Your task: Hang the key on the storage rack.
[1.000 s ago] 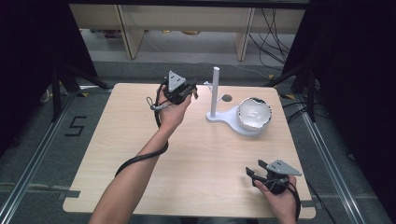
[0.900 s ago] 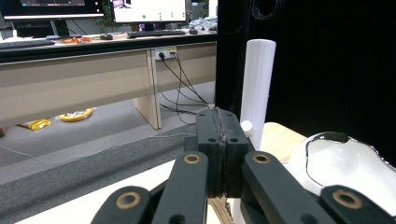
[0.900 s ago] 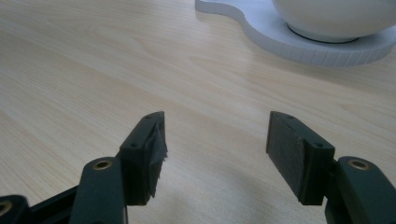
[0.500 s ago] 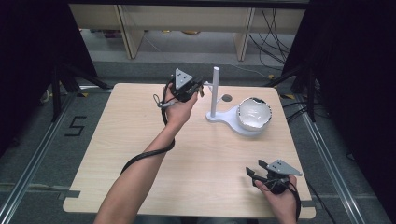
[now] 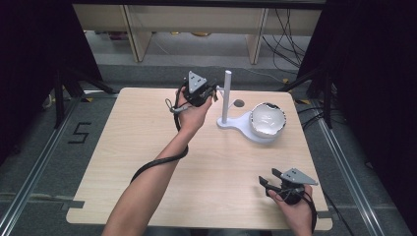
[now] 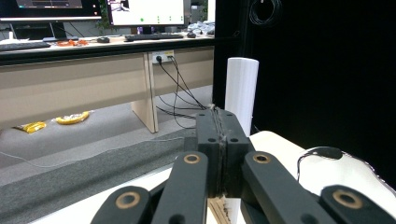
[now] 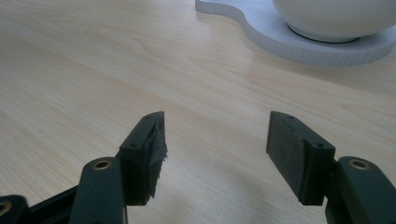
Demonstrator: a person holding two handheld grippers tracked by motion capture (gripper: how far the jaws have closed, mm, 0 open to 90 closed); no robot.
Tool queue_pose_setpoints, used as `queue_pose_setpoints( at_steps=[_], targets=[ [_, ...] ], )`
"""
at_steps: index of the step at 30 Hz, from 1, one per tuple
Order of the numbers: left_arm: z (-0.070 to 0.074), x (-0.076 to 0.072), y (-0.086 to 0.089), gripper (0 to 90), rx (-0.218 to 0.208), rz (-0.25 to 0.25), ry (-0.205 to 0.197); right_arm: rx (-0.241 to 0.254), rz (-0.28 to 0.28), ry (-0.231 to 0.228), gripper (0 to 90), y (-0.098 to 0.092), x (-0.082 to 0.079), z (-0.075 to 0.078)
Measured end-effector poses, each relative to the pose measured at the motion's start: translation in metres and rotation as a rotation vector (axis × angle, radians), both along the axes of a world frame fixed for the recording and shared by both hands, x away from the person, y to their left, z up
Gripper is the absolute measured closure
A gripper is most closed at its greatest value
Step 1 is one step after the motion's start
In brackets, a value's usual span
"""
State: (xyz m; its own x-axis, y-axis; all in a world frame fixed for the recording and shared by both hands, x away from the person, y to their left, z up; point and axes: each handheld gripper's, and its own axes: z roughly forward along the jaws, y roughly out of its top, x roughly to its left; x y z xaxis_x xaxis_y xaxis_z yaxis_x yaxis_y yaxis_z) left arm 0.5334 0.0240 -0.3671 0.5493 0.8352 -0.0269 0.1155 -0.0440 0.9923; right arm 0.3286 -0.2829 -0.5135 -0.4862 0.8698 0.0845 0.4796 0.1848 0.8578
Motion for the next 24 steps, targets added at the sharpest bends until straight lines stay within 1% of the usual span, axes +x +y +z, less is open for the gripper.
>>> queue_pose_setpoints(
  at_steps=[2, 3, 6, 8, 9, 10, 14, 15, 16, 18, 19, 22, 24],
  targets=[
    [0.000, -0.001, -0.002, 89.0, 0.002, 0.000, 0.001, 0.005, -0.006, 0.007, 38.5, 0.000, -0.001, 0.000],
    [-0.001, -0.001, -0.004, 89.0, 0.001, 0.000, -0.002, -0.005, 0.002, 0.006, 38.5, 0.000, 0.000, 0.000],
    [0.000, -0.001, -0.006, 89.1, 0.000, -0.003, -0.001, 0.000, 0.000, 0.000, 38.5, 0.000, 0.000, 0.000],
    [0.002, -0.001, -0.008, 89.9, -0.009, -0.007, -0.011, 0.000, 0.001, 0.000, 38.5, 0.000, 0.000, 0.000],
    [0.003, -0.002, -0.009, 89.9, -0.002, -0.010, -0.014, -0.004, 0.000, 0.008, 38.4, -0.001, 0.000, 0.001],
    [0.005, -0.002, -0.010, 89.9, -0.003, -0.013, -0.017, -0.012, 0.009, -0.010, 38.4, -0.002, 0.001, 0.000],
    [0.008, -0.004, -0.012, 89.9, -0.004, -0.023, -0.024, -0.013, 0.008, -0.007, 38.3, -0.002, 0.001, 0.000],
    [0.009, -0.005, -0.012, 89.9, -0.001, -0.025, -0.031, 0.003, -0.002, 0.001, 38.3, -0.001, 0.000, 0.000],
    [0.009, -0.005, -0.012, 89.9, -0.001, -0.025, -0.031, -0.004, 0.002, -0.008, 38.3, -0.002, 0.000, 0.000],
    [0.010, -0.006, -0.010, 89.8, 0.000, -0.025, -0.034, 0.001, 0.000, -0.002, 38.3, -0.001, 0.000, 0.000],
    [0.010, -0.007, -0.007, 89.8, 0.001, -0.025, -0.026, -0.010, 0.008, -0.013, 38.3, -0.002, 0.001, 0.000],
    [0.009, -0.008, -0.003, 89.1, 0.000, -0.021, -0.024, -0.007, 0.005, -0.013, 38.3, -0.002, 0.001, 0.000],
    [0.009, -0.010, 0.002, 86.7, 0.006, -0.015, -0.024, -0.014, 0.000, -0.008, 38.3, -0.002, 0.000, 0.000]
  ],
)
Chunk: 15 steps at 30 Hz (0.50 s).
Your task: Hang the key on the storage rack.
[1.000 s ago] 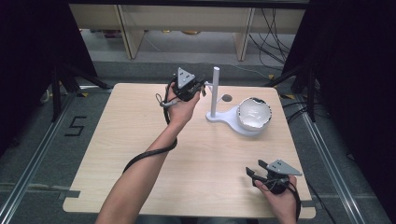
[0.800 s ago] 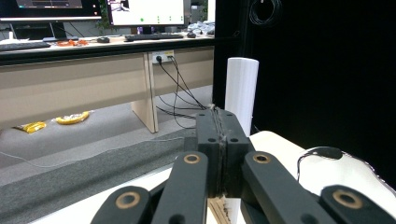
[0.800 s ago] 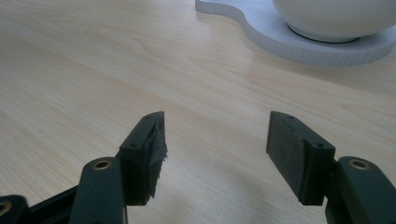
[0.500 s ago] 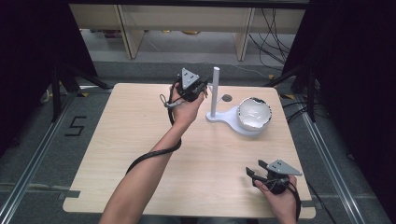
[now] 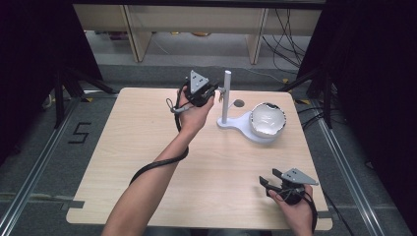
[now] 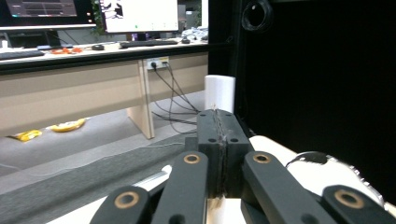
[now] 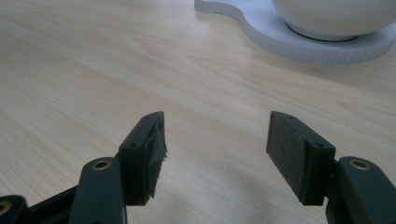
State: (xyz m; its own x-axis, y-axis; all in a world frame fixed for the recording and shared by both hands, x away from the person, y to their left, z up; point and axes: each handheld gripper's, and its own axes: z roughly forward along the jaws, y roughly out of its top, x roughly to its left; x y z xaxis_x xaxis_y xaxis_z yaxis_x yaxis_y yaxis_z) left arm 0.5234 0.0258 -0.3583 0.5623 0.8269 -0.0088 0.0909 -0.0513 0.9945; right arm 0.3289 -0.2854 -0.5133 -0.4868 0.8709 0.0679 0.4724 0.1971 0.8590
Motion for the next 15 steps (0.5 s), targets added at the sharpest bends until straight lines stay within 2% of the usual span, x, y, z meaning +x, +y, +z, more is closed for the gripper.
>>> queue_pose_setpoints(
  at_steps=[3, 4, 5, 6, 7, 8, 9, 10, 15],
  targets=[
    [0.002, -0.006, 0.008, 83.5, 0.020, -0.002, -0.004, 0.004, -0.003, 0.016, 38.4, 0.001, -0.001, 0.000],
    [0.003, -0.012, 0.014, 79.7, 0.042, -0.006, -0.011, 0.004, -0.009, 0.015, 38.5, 0.002, -0.001, 0.000],
    [0.003, -0.012, 0.014, 77.5, 0.042, -0.006, -0.011, 0.004, -0.009, 0.015, 38.5, 0.002, -0.001, 0.000],
    [0.004, -0.013, 0.018, 77.5, 0.067, -0.009, -0.033, 0.000, -0.003, 0.008, 38.4, 0.002, -0.001, 0.000],
    [0.004, -0.020, 0.025, 72.4, 0.068, -0.007, -0.017, -0.004, -0.003, 0.004, 38.5, 0.001, 0.000, 0.000],
    [0.004, -0.020, 0.025, 69.6, 0.068, -0.007, -0.017, -0.004, -0.003, 0.004, 38.5, 0.001, 0.000, 0.000],
    [0.004, -0.025, 0.033, 66.4, 0.099, -0.007, -0.022, 0.000, -0.005, 0.010, 38.5, 0.002, -0.001, 0.000],
    [0.004, -0.025, 0.033, 63.9, 0.099, -0.007, -0.022, 0.000, -0.005, 0.010, 38.5, 0.002, -0.001, 0.000],
    [0.002, -0.039, 0.054, 55.9, 0.132, -0.022, -0.016, 0.001, -0.007, 0.014, 38.5, 0.002, -0.001, 0.000]
  ],
)
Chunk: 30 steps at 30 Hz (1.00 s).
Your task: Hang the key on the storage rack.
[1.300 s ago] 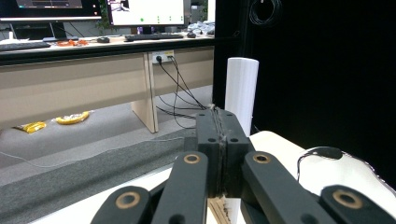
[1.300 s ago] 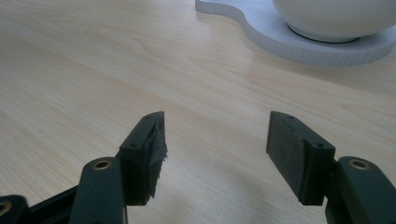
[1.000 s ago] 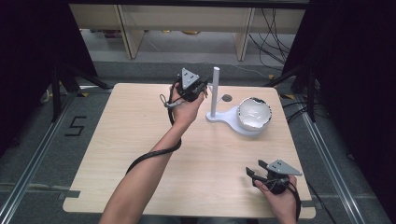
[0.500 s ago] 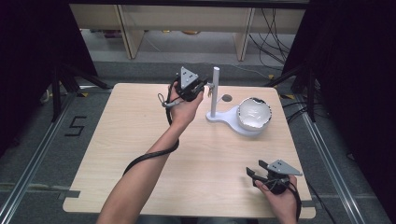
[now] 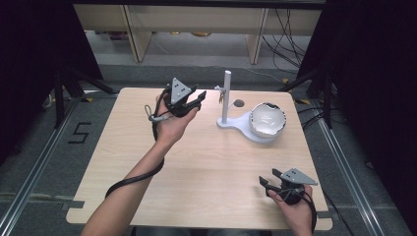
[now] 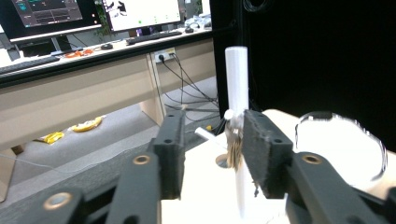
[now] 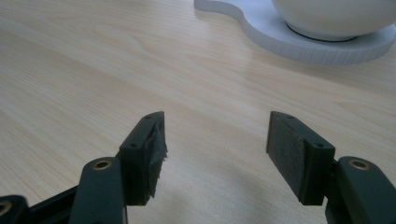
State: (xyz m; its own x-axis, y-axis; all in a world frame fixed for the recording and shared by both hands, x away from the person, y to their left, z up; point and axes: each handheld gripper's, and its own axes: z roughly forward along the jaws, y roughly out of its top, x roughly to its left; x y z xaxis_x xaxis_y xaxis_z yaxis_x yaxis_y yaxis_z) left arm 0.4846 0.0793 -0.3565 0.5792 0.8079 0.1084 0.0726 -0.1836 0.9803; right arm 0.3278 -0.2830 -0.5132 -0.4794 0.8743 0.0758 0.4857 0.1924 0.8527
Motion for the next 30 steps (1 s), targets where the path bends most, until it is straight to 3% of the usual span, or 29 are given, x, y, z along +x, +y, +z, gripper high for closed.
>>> queue_pose_setpoints(
  at_steps=[3, 10, 15, 16, 20, 22, 30],
  targets=[
    [-0.003, -0.007, 0.012, 49.4, 0.007, -0.021, 0.012, -0.005, 0.000, -0.008, 38.5, 0.000, 0.001, 0.000],
    [-0.015, -0.026, 0.044, 38.8, 0.010, 0.000, 0.034, 0.001, -0.005, 0.004, 38.6, 0.000, 0.000, 0.000],
    [-0.026, -0.040, 0.062, 37.3, 0.021, 0.006, 0.044, 0.000, -0.004, 0.006, 38.6, 0.000, 0.000, 0.000],
    [-0.032, -0.047, 0.071, 37.1, 0.031, 0.015, 0.047, -0.016, 0.014, -0.017, 38.6, -0.001, 0.002, -0.001],
    [-0.042, -0.059, 0.086, 36.9, 0.036, 0.029, 0.059, -0.007, -0.003, 0.001, 38.6, 0.000, 0.001, 0.000],
    [-0.046, -0.063, 0.093, 36.8, 0.048, 0.032, 0.047, -0.020, 0.012, -0.017, 38.6, -0.001, 0.002, -0.001],
    [-0.066, -0.086, 0.117, 36.7, 0.048, 0.070, 0.049, -0.021, 0.011, -0.015, 38.6, -0.001, 0.002, 0.000]
  ],
)
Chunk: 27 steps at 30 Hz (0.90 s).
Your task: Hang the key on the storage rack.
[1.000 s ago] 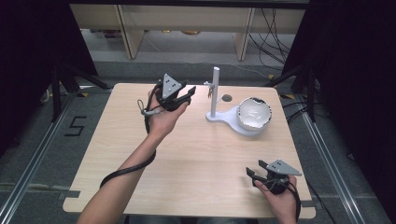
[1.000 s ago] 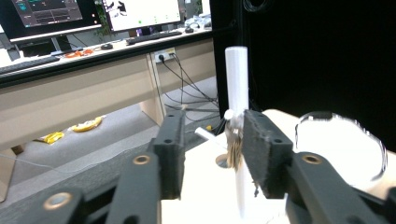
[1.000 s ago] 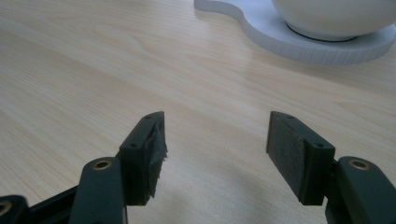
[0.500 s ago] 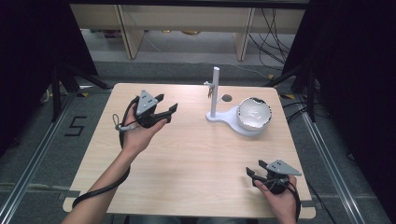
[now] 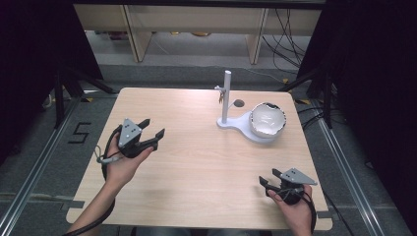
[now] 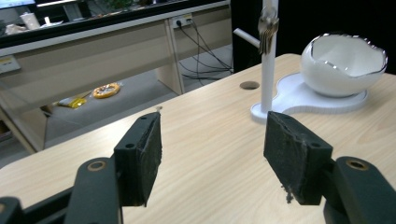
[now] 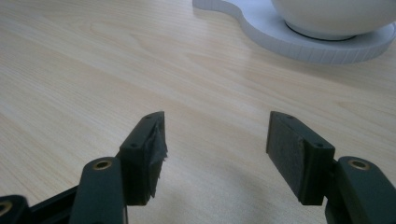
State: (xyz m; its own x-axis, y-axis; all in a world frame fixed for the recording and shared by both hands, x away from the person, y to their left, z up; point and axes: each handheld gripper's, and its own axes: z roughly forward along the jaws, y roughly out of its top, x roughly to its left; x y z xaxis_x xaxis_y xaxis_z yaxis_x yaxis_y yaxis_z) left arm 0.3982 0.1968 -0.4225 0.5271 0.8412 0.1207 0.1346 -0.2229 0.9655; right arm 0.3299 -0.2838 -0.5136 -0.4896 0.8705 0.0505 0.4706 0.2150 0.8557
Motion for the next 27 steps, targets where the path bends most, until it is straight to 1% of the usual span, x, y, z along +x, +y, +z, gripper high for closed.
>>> queue_pose_setpoints(
  at_steps=[1, 2, 4, 5, 6, 7, 9, 10, 11, 12, 13, 14, 15, 17, 21, 23, 25, 26, 27],
  targets=[
    [-0.004, -0.003, 0.003, 36.7, 0.001, 0.002, -0.003, 0.001, 0.001, 0.001, 38.6, 0.000, 0.000, 0.000],
    [-0.008, -0.008, 0.006, 36.6, 0.008, 0.012, 0.007, 0.002, 0.000, 0.002, 38.7, 0.000, 0.000, 0.000],
    [-0.015, -0.016, 0.013, 36.6, -0.006, 0.025, 0.021, 0.001, 0.000, -0.001, 38.7, 0.000, 0.000, 0.000],
    [-0.019, -0.019, 0.016, 36.6, -0.007, 0.033, 0.024, 0.011, -0.012, 0.014, 38.7, 0.001, -0.001, 0.000],
    [-0.023, -0.023, 0.019, 36.6, -0.010, 0.042, 0.030, 0.003, -0.002, 0.002, 38.7, 0.000, 0.000, 0.000],
    [-0.027, -0.026, 0.022, 36.6, -0.019, 0.044, 0.030, 0.004, -0.009, 0.011, 38.8, 0.001, -0.001, 0.000],
    [-0.033, -0.033, 0.027, 36.6, -0.015, 0.060, 0.043, 0.002, -0.016, 0.016, 38.8, 0.002, -0.002, 0.000],
    [-0.041, -0.039, 0.033, 36.6, -0.016, 0.071, 0.054, 0.004, -0.016, 0.016, 38.8, 0.002, -0.002, 0.000],
    [-0.041, -0.039, 0.033, 36.6, -0.016, 0.071, 0.054, 0.004, -0.016, 0.016, 38.8, 0.002, -0.002, 0.000],
    [-0.044, -0.042, 0.035, 36.6, -0.021, 0.077, 0.060, -0.025, 0.001, -0.021, 38.8, 0.000, 0.001, 0.000],
    [-0.048, -0.044, 0.038, 36.6, -0.024, 0.085, 0.066, -0.025, 0.001, -0.021, 38.8, 0.000, 0.001, 0.000],
    [-0.056, -0.048, 0.043, 36.7, -0.025, 0.101, 0.069, -0.018, 0.005, -0.014, 38.8, 0.000, 0.001, 0.000],
    [-0.056, -0.048, 0.043, 36.6, -0.025, 0.101, 0.069, -0.018, 0.005, -0.014, 38.8, 0.000, 0.001, 0.000],
    [-0.064, -0.052, 0.047, 36.7, -0.034, 0.111, 0.074, -0.017, 0.004, -0.013, 38.8, 0.000, 0.001, 0.000],
    [-0.083, -0.059, 0.053, 36.7, -0.019, 0.137, 0.093, -0.018, 0.004, -0.012, 38.8, 0.000, 0.001, 0.000],
    [-0.091, -0.060, 0.055, 36.7, -0.025, 0.140, 0.102, -0.017, 0.003, -0.015, 38.8, 0.000, 0.001, 0.000],
    [-0.097, -0.062, 0.056, 36.7, -0.020, 0.154, 0.110, -0.003, 0.003, -0.004, 38.8, 0.000, 0.001, 0.000],
    [-0.101, -0.063, 0.058, 36.7, -0.029, 0.162, 0.115, -0.015, 0.002, -0.012, 38.8, 0.000, 0.001, 0.000],
    [-0.101, -0.063, 0.058, 36.6, -0.029, 0.162, 0.115, -0.015, 0.002, -0.012, 38.8, 0.000, 0.001, 0.000]
  ],
)
